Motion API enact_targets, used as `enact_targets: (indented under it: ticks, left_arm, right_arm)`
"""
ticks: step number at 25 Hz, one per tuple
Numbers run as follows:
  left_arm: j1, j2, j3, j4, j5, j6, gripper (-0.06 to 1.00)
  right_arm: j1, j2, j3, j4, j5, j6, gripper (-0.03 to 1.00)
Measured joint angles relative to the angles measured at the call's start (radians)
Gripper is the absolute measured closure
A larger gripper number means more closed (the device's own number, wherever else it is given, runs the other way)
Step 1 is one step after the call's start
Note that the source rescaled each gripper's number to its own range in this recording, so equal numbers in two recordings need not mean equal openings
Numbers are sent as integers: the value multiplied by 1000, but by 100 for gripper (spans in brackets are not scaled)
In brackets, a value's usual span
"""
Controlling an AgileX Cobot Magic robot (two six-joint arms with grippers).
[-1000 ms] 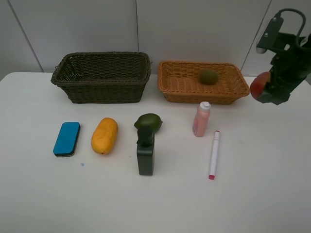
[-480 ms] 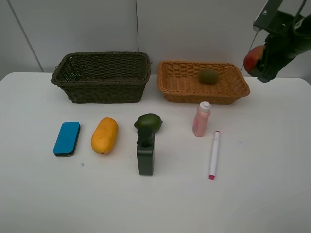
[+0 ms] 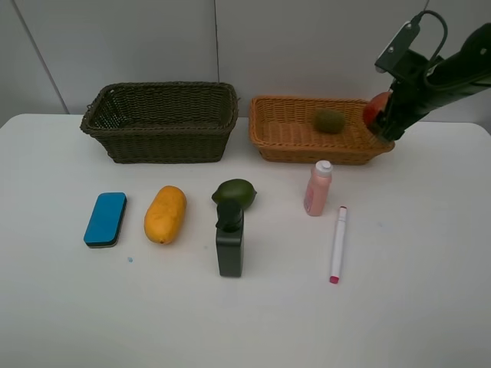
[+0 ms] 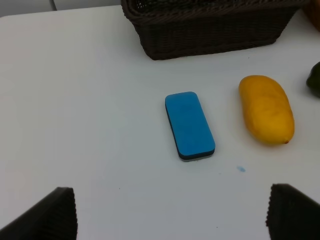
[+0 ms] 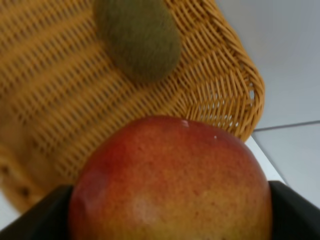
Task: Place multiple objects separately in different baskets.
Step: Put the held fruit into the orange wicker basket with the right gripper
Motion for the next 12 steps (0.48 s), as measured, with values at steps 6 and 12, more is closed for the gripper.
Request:
enact_targets:
  ticks: [6,12]
  left_arm:
    - [0,0,0,0,0,0,-6]
    - [0,0,0,0,0,0,-6]
  right_arm:
    - [0,83,-133,125,68,0,11]
    - [0,184,-252,235,137,0,11]
